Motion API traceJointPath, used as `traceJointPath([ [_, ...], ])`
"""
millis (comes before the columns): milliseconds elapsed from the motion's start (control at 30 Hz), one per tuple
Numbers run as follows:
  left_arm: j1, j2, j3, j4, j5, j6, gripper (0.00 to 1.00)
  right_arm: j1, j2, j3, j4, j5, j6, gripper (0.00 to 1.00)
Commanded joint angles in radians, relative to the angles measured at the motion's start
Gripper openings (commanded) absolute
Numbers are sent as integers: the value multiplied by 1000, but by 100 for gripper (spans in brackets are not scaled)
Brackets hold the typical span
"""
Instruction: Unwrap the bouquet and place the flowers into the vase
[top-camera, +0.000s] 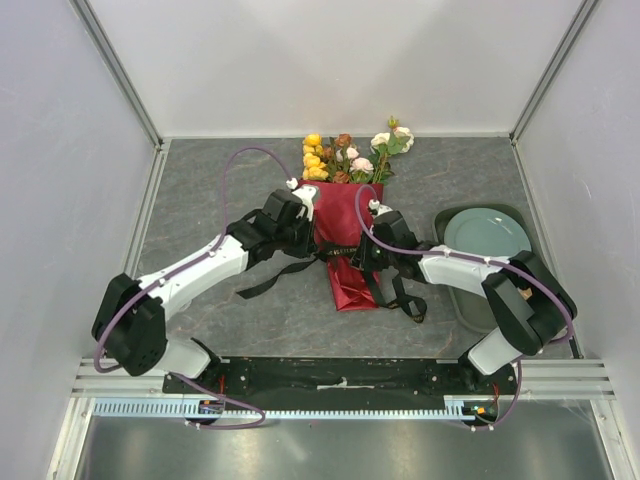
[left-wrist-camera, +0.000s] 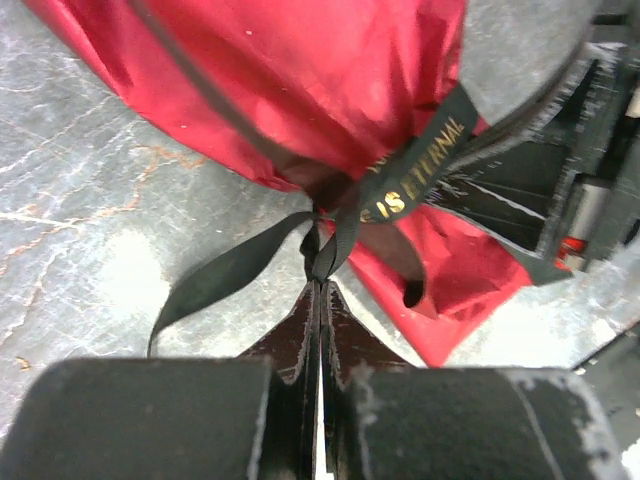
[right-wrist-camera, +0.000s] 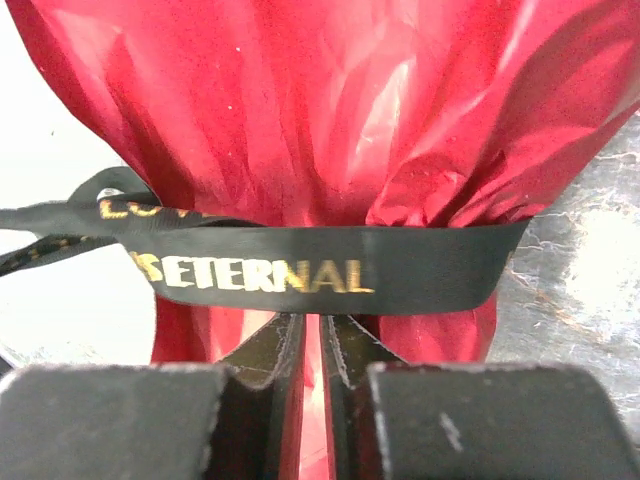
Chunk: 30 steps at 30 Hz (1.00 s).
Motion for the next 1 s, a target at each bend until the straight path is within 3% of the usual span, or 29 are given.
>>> traceJointPath([
  [0,9,-100,8,56,97,-71,2,-5,-29,62,-56,1,-68,19],
  [300,21,-169,174,4,222,-92,2,-5,-121,115,-146,4,-121,37],
  [467,22,-171,281,-12,252,-94,2,-5,-230,171,-230,-27,-153,58],
  [767,28,-183,451,10,286,-138,2,-3,-382,245,-297,-47,-259,87],
  [967,53,-218,542,22,219,-164,2,26,-413,306,-295,-70,-360,94],
])
